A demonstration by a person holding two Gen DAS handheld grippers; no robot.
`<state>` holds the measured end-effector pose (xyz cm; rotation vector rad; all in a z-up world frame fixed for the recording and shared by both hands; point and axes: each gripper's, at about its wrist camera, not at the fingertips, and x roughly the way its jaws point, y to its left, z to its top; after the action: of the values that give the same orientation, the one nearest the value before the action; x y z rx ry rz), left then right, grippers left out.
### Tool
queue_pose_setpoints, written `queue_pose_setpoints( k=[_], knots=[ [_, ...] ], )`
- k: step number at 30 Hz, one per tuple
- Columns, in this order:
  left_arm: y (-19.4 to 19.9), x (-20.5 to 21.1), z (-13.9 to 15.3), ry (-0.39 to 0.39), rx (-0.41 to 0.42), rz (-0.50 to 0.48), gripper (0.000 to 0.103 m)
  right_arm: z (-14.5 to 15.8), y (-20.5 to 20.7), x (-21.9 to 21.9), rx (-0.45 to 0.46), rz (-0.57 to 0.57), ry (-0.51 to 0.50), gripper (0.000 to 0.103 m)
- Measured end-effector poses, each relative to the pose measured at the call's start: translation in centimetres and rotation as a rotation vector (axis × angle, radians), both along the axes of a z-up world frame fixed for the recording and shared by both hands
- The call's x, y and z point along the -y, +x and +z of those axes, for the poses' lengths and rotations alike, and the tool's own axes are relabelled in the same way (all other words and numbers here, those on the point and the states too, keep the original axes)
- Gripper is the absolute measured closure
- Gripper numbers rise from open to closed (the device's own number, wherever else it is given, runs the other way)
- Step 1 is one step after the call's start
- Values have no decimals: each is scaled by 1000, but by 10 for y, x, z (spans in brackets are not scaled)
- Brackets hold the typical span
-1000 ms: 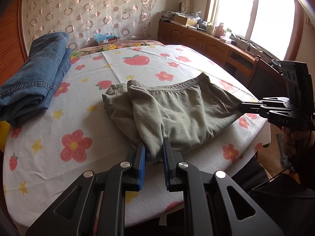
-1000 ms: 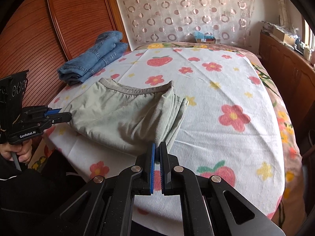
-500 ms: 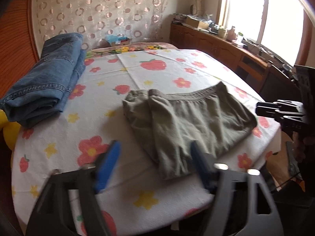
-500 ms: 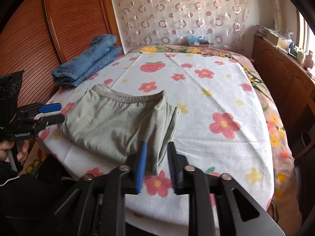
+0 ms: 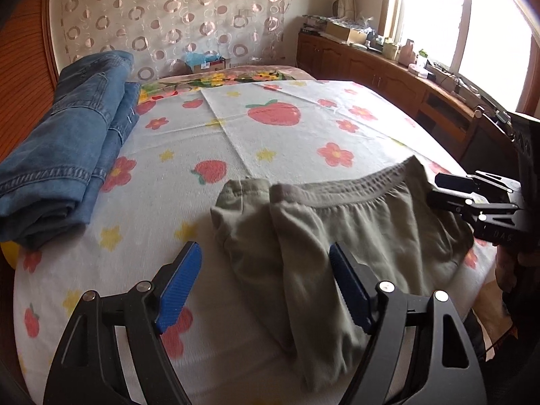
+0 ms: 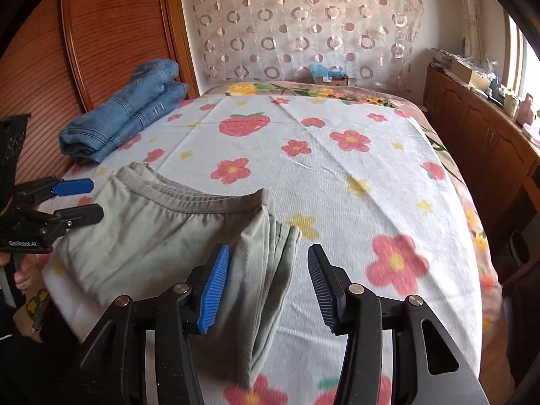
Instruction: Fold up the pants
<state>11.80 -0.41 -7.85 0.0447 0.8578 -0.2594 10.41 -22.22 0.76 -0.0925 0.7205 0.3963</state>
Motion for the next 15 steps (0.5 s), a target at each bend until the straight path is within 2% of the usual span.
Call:
queue_pose_setpoints(
  k=[4,8,15],
  knots=[
    [12,-1,-6,1,-30,9,24,-7,13,-11,-20,-21,-61,52],
    [17,-3,-16,-5,-66,12,24,-8,16,-14,-27,-22,-63,48],
    [11,1,-20,16,-24,10,22,-8,16,-12,-30,-42,-62,40]
  ],
)
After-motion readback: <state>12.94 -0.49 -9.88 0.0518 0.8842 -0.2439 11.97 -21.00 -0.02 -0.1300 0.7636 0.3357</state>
